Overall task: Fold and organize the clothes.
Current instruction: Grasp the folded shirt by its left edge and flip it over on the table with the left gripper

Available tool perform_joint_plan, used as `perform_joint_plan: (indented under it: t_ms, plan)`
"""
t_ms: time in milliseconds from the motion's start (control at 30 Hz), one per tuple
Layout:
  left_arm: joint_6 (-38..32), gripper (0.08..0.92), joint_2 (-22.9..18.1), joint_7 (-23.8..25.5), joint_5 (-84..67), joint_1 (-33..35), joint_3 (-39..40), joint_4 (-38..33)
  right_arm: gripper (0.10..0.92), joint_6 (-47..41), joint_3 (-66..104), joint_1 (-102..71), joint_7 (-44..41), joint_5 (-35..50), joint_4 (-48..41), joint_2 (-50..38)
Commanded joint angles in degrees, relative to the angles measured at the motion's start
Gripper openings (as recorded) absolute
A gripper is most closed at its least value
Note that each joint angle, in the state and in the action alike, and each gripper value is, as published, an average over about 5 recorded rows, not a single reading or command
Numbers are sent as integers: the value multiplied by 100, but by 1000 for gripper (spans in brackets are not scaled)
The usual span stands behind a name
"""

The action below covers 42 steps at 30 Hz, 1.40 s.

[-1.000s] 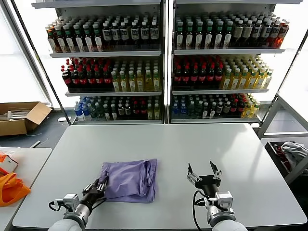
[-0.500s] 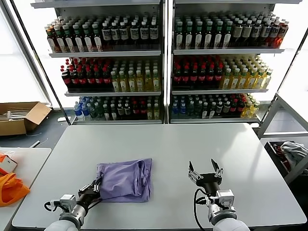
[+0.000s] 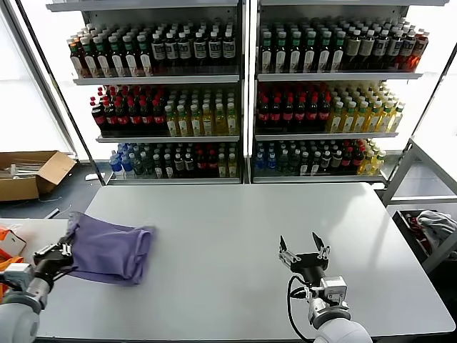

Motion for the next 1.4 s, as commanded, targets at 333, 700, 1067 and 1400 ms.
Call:
perform_joint_plan:
  t_ms: [333, 700, 1067, 1400]
  plan:
    - [207, 118, -99, -194, -252, -247, 1693, -1063, 823, 3, 181, -321, 8, -118, 29, 149]
    - [622, 118, -1922, -896, 363, -1051, 4702, -980, 823, -30, 499, -754, 9, -477, 141, 604]
    - [656, 118, -2646, -989, 432, -1852, 5467, 233, 823, -141, 546, -834, -34, -635, 214, 719]
    - [334, 305, -2700, -923, -760, -1892, 5075, 20, 823, -148, 209, -356, 74, 149, -177, 632]
